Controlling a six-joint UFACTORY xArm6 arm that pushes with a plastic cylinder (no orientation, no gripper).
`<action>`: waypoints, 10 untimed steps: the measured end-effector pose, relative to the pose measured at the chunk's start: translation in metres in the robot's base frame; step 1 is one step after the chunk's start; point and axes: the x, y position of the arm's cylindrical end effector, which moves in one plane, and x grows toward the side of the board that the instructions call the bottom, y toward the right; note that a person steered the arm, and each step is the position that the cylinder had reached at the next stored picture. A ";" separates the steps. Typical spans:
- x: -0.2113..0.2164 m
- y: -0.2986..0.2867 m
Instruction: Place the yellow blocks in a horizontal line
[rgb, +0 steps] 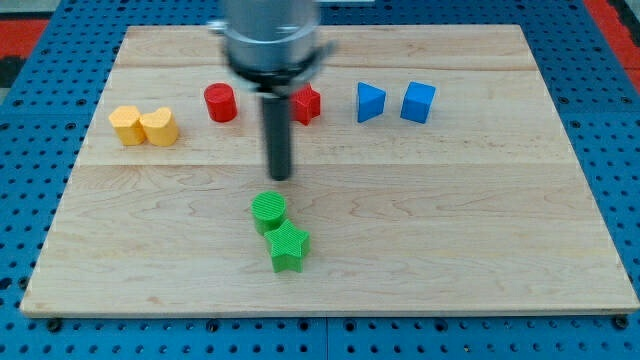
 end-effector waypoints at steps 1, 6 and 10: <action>-0.017 -0.113; -0.068 -0.147; -0.040 -0.042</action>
